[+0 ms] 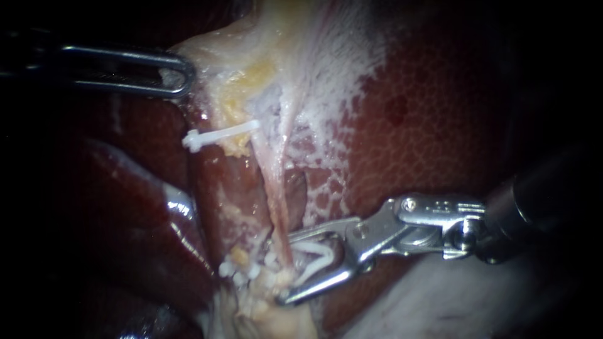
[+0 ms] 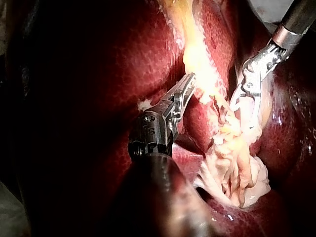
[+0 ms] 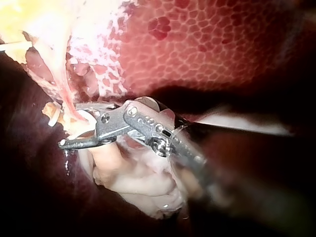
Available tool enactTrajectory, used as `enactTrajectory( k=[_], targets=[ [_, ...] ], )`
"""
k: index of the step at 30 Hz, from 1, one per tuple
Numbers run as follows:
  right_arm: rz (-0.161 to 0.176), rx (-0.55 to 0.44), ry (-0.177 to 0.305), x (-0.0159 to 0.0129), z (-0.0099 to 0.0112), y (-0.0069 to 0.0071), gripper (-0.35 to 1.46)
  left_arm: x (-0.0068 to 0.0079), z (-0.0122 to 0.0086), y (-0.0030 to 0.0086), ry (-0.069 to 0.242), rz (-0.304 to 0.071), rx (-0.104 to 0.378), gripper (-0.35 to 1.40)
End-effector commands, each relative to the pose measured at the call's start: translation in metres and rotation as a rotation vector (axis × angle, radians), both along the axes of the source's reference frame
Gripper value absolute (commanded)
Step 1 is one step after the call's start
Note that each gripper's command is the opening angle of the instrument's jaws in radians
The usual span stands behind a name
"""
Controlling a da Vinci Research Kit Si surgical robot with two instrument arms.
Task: Clipping first clip right tube
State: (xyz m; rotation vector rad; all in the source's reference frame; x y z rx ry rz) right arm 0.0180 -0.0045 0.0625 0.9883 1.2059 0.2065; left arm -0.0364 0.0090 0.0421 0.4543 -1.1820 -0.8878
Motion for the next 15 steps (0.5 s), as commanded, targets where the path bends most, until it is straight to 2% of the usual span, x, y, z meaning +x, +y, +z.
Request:
enactTrajectory(
  k=[1,4,7,10,12,15],
  targets=[
    [-0.001,0.008,-0.004,0.0000,0.0001,0.0001,0.36,0.0000,0.0000,0.0000,0.001,0.000,0.000,-0.35],
    [-0.004,0.024,-0.012,-0.0001,0.0004,0.0005,0.27,0.0000,0.0000,0.0000,0.001,0.000,0.000,-0.35],
    [-0.020,0.056,-0.020,-0.0003,0.0007,0.0016,-0.14,0.0000,0.0000,0.0000,0.001,0.000,0.000,-0.35],
    [-0.049,0.081,-0.016,-0.0005,0.0009,0.0031,-0.35,0.0000,0.0000,0.0000,0.001,0.000,0.000,-0.35],
    [-0.075,0.104,-0.016,-0.0007,0.0011,0.0041,-0.35,0.0000,0.0000,0.0000,0.001,0.000,0.000,-0.35],
    [-0.104,0.122,-0.015,-0.0010,0.0014,0.0043,-0.35,0.0000,0.0000,0.0000,0.001,0.000,0.000,-0.35]
  ],
)
